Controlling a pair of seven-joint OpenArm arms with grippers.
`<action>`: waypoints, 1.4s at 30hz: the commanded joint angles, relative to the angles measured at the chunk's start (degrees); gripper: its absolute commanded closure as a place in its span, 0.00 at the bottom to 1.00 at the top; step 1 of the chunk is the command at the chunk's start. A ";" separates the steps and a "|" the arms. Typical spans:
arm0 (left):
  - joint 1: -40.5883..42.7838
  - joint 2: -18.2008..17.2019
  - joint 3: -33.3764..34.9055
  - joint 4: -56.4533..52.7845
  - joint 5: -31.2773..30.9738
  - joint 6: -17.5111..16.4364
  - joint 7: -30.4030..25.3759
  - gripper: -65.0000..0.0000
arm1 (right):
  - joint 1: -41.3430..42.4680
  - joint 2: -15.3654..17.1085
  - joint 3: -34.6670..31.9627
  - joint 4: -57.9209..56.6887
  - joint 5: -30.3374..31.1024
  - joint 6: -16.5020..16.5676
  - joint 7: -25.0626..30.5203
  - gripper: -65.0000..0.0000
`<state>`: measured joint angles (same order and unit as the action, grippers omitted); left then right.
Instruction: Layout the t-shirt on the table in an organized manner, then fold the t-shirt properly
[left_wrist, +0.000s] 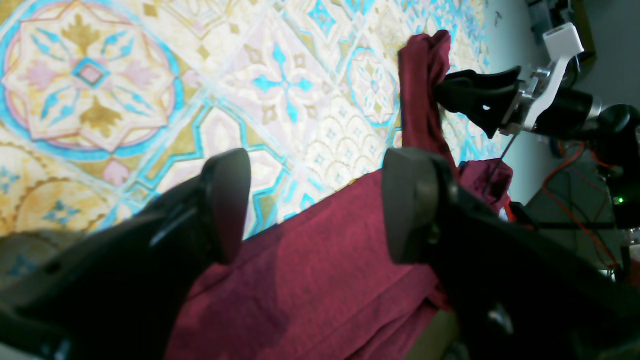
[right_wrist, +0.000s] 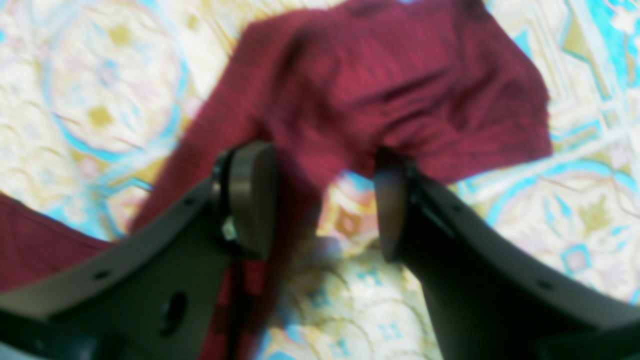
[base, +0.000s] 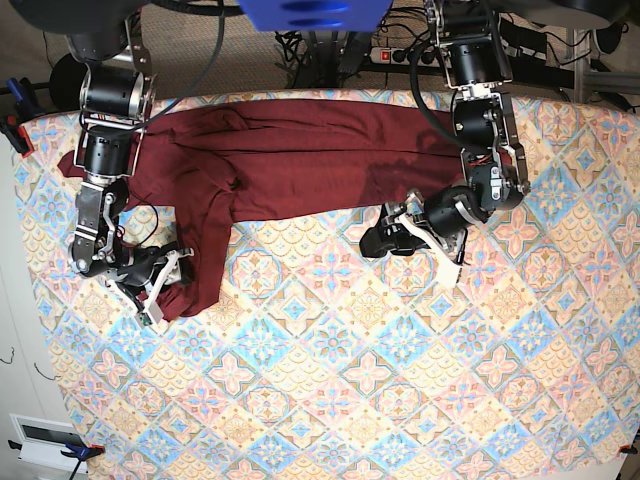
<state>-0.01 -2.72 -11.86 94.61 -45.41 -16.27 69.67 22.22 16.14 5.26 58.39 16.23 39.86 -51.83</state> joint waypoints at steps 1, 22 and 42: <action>-0.91 -0.14 -0.14 1.00 -1.41 -0.30 -0.79 0.38 | 1.65 0.78 0.15 0.82 1.40 0.14 1.06 0.54; -0.56 -0.14 -0.14 1.00 -1.41 -0.30 -0.79 0.39 | 1.74 0.78 -0.29 -8.15 1.57 0.14 8.27 1.00; -1.00 -0.14 -3.75 0.73 -1.41 -0.30 -0.79 0.39 | -15.84 0.96 -12.07 42.93 22.41 0.14 -6.76 1.00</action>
<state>-0.01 -2.72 -15.59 94.48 -45.41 -16.25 69.71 5.17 16.36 -7.33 100.38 38.09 39.88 -59.81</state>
